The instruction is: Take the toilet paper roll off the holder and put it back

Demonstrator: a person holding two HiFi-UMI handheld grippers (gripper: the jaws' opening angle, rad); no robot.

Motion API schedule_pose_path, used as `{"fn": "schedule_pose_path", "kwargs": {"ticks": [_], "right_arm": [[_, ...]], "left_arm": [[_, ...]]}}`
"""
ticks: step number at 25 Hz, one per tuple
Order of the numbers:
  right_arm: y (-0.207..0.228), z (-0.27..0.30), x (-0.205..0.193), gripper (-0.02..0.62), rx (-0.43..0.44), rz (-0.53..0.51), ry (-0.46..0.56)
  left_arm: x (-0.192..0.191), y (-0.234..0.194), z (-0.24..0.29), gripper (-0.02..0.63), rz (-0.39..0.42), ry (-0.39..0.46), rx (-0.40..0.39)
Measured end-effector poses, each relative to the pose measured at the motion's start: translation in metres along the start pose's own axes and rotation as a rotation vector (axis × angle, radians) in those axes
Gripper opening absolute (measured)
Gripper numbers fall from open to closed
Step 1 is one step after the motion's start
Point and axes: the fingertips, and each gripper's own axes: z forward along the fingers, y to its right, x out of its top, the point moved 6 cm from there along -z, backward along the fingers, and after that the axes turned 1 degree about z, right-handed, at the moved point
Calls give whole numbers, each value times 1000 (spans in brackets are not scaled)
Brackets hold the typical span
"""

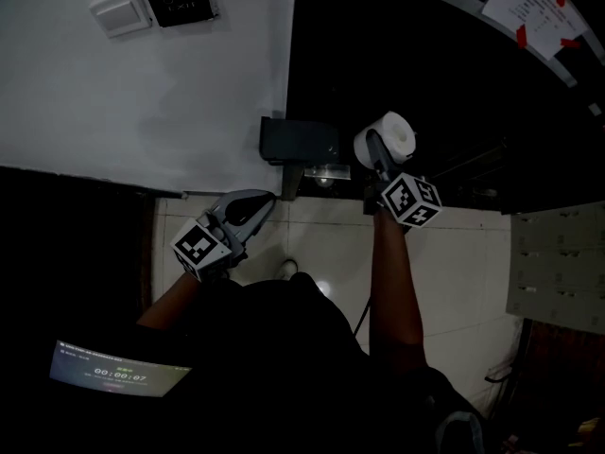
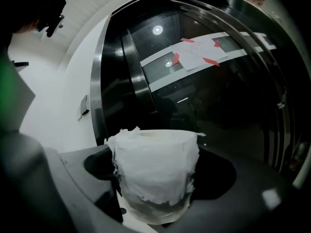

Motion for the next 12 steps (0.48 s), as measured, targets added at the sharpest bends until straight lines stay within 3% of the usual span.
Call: {"fn": "schedule_pose_path", "kwargs": {"ticks": [4, 12], "right_arm": [[17, -3, -19, 446, -20, 229, 69], [57, -11, -104, 446, -55, 1055, 232]], "left_arm": [[4, -1, 0, 3, 4, 3, 5], [3, 0, 1, 3, 2, 0, 7]]}}
